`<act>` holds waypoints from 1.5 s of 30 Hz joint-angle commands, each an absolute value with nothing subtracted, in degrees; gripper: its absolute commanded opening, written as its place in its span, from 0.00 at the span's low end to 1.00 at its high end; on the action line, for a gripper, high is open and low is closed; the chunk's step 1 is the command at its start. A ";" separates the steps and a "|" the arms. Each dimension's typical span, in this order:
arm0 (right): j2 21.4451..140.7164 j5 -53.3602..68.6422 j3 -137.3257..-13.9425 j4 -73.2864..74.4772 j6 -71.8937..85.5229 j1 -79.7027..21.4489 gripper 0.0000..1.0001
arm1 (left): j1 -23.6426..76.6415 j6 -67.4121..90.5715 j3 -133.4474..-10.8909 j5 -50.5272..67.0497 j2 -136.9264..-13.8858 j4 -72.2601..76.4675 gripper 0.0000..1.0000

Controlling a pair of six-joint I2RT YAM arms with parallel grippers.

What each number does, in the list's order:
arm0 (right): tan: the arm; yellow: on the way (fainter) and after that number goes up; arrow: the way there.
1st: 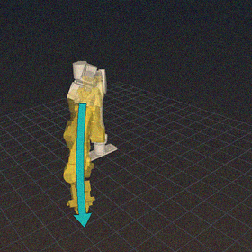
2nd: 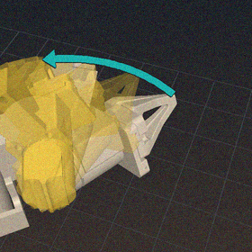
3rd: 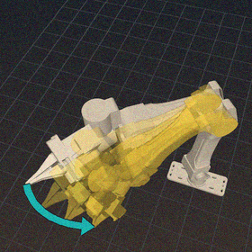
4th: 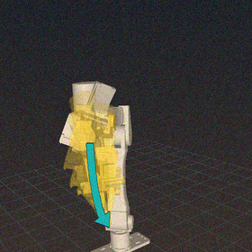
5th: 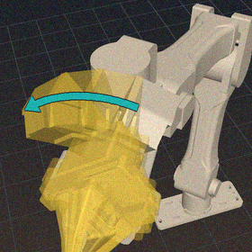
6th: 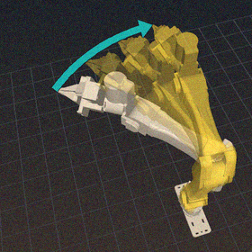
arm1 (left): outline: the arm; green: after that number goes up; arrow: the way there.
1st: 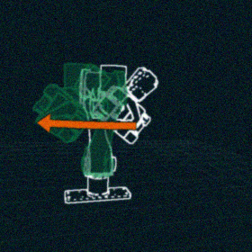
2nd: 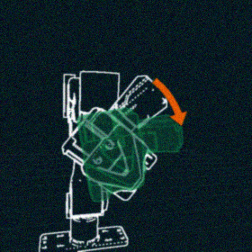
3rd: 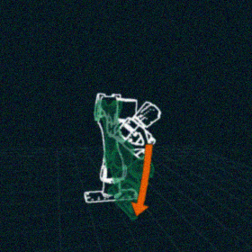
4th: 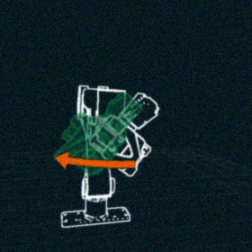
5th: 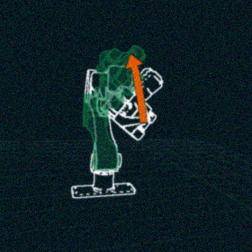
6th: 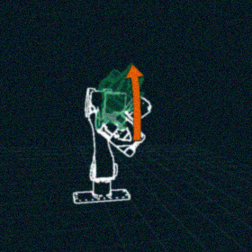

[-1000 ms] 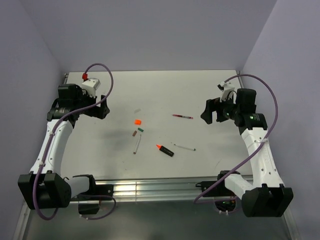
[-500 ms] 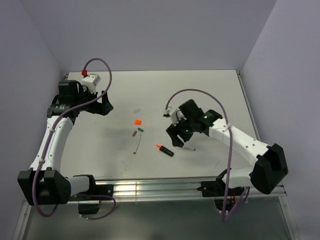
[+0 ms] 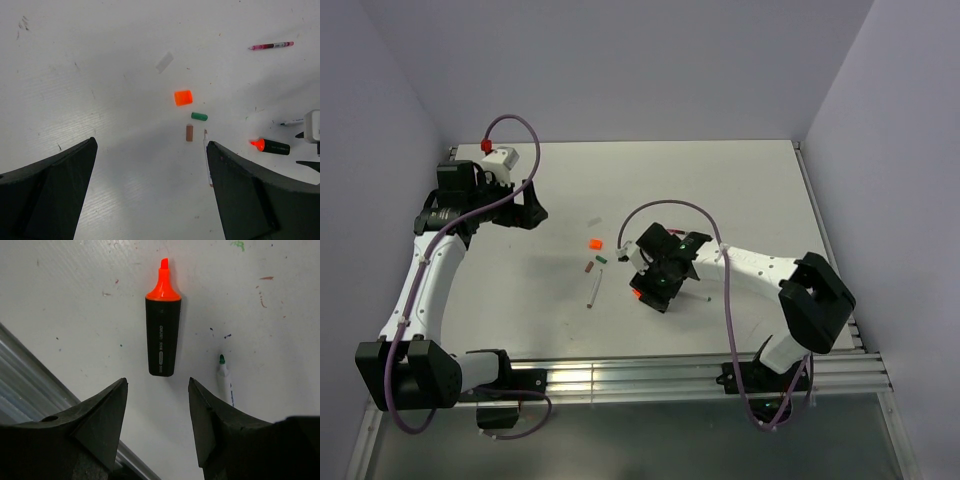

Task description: Insert the pens into the pen caps

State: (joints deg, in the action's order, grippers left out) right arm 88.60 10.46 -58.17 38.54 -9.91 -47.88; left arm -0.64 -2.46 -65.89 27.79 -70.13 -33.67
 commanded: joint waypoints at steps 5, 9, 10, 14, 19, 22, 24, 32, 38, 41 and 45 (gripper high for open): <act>92.46 7.21 -60.73 33.31 -9.58 -50.18 0.58 | -0.53 -1.85 -65.74 28.56 -68.64 -31.38 0.98; 94.83 7.12 -60.82 32.43 -9.84 -50.27 0.58 | -0.62 -2.02 -65.39 28.56 -68.56 -31.11 0.98; 95.79 7.21 -60.82 32.34 -9.84 -50.36 0.58 | -0.62 -1.93 -65.22 28.39 -68.55 -31.03 0.98; 97.29 7.21 -61.00 31.91 -10.11 -50.45 0.56 | -0.53 -2.02 -64.69 28.39 -68.12 -30.67 0.98; 98.96 7.47 -60.82 31.82 -9.76 -50.89 0.53 | -0.62 -1.41 -64.07 27.86 -67.94 -29.97 0.97; 100.02 7.47 -61.17 31.91 -9.49 -51.33 0.50 | -0.53 -0.44 -64.68 24.97 -68.73 -29.62 0.96; 100.81 6.95 -61.17 31.90 -9.32 -51.94 0.50 | -0.53 2.54 -65.13 24.09 -69.08 -29.79 0.94; 101.25 7.38 -61.08 32.08 -8.09 -52.91 0.30 | -0.53 6.50 -65.13 22.68 -67.94 -28.66 0.89; 93.88 8.16 -64.15 33.40 -8.53 -51.60 0.06 | -0.53 11.24 -62.49 26.78 -64.16 -24.27 0.86; 89.75 8.79 -68.70 34.53 -8.44 -49.32 0.04 | -0.61 16.51 -60.47 33.28 -62.06 -17.95 0.83; 85.88 9.40 -75.84 35.59 -7.74 -47.03 0.02 | -0.53 28.34 -55.83 39.45 -59.60 -5.48 0.71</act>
